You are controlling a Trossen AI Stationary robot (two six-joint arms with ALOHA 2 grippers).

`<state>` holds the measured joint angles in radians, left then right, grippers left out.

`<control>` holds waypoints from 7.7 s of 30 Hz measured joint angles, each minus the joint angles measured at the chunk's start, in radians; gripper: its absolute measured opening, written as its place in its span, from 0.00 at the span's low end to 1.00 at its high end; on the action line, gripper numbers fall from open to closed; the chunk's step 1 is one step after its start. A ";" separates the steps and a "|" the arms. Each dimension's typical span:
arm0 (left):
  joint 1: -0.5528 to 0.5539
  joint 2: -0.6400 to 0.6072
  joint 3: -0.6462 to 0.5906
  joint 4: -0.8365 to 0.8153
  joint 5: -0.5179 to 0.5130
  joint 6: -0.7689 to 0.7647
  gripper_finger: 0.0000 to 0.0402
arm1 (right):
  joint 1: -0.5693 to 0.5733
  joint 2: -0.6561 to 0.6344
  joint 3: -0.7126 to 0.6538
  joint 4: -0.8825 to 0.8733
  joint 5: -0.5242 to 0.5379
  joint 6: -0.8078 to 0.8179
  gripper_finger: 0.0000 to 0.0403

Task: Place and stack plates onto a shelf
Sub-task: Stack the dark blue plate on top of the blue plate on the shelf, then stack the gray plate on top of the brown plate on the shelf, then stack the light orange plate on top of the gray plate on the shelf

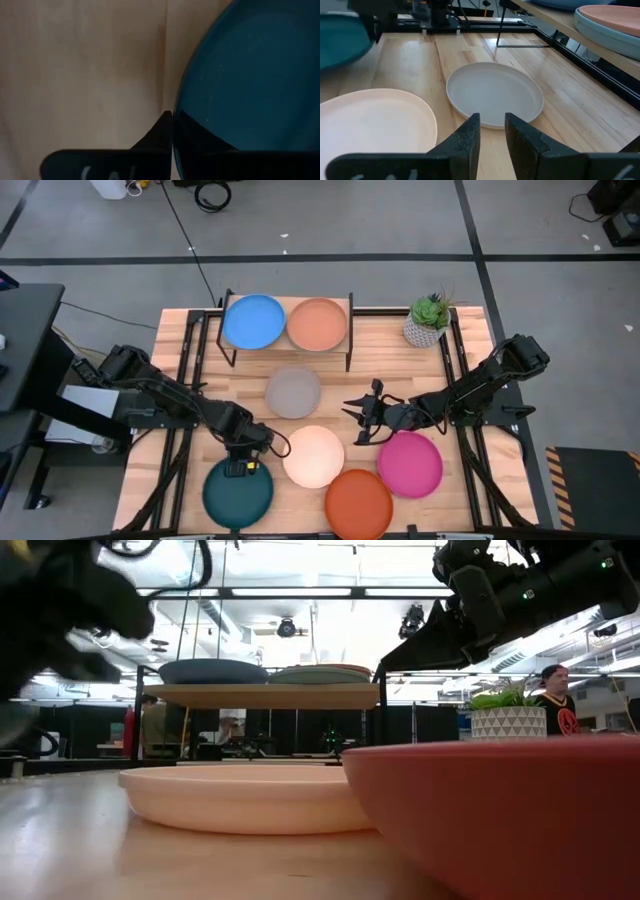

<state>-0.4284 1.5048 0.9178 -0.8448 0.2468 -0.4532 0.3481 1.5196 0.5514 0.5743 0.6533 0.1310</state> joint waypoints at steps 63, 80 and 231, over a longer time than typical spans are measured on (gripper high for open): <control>1.440 -0.222 0.431 -0.153 -0.232 0.456 0.27 | -0.002 0.000 -0.002 -0.002 0.000 -0.003 0.24; 0.907 -0.278 0.581 -0.122 -0.011 0.756 0.40 | -0.002 0.000 -0.002 -0.014 0.000 -0.003 0.24; -0.086 0.308 0.122 0.460 -0.294 0.544 0.25 | -0.012 0.000 -0.019 0.031 -0.019 -0.007 0.24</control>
<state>-0.5140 1.8126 1.0401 -0.3851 -0.0468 0.0913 0.3359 1.5192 0.5320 0.6048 0.6346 0.1242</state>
